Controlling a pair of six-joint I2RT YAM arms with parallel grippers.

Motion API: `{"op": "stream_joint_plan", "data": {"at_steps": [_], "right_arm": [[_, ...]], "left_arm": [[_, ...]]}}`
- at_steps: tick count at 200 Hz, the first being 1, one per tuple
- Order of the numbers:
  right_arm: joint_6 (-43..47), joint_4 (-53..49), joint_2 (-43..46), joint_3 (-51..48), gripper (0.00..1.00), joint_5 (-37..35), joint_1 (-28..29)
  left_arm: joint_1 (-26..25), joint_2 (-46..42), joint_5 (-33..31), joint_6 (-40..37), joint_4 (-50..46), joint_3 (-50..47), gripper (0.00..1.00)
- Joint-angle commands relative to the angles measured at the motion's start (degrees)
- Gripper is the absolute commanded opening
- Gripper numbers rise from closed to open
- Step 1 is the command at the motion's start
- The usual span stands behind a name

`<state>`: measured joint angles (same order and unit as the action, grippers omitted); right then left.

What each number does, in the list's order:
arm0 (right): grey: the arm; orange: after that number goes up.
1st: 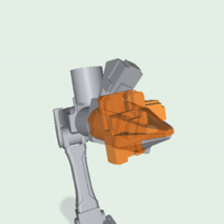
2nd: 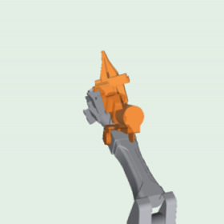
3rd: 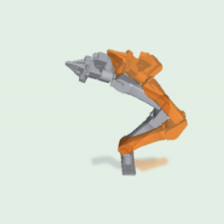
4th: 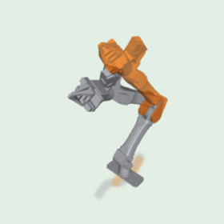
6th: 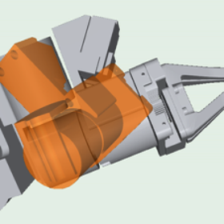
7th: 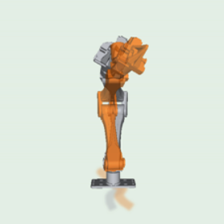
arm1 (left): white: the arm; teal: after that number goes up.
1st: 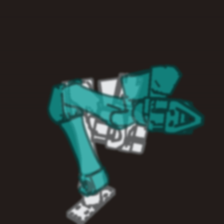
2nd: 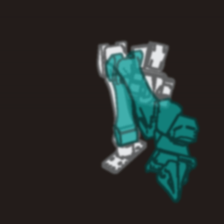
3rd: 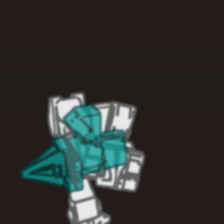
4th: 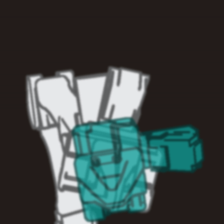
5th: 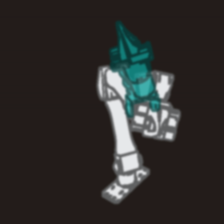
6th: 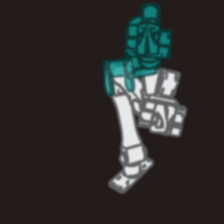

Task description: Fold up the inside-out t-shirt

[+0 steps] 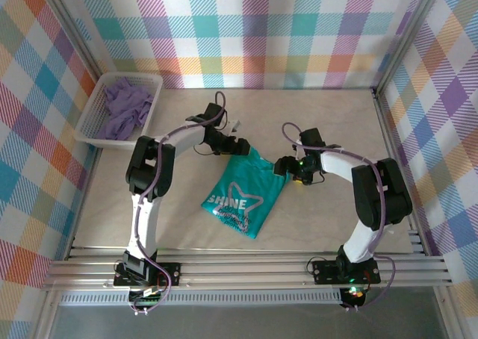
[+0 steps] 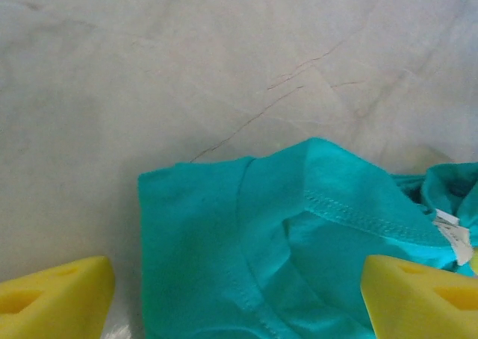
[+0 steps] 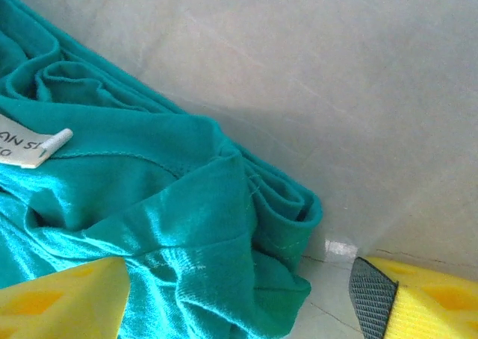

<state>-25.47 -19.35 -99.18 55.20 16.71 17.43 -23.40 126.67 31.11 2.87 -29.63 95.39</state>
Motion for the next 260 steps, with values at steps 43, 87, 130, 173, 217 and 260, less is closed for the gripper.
{"op": "stream_joint_plan", "data": {"at_steps": [43,87,130,173,217,260], "right_arm": [[-4.5,11.2,-4.5,1.9,0.66,7.1,2.7],[-5.8,11.8,-6.2,3.2,0.61,7.4,2.7],[-6.8,12.8,-7.2,4.5,0.56,8.7,2.9],[-7.8,14.1,-9.1,5.5,0.48,9.9,3.1],[-8.4,15.3,-9.4,5.0,0.34,9.3,3.1],[-8.5,18.9,-8.8,4.3,0.17,8.5,3.1]], "left_arm": [[0.0,4.4,10.0,-4.0,-6.7,3.7,0.72],[0.4,6.4,12.3,-3.8,-7.9,5.6,0.55],[0.6,6.9,13.0,-3.4,-7.8,5.9,0.43],[0.9,7.1,13.5,-2.6,-7.6,5.9,0.28],[1.6,6.8,13.4,-0.4,-5.8,5.2,0.12],[3.0,5.4,12.2,2.8,-3.1,3.7,0.0]]}}
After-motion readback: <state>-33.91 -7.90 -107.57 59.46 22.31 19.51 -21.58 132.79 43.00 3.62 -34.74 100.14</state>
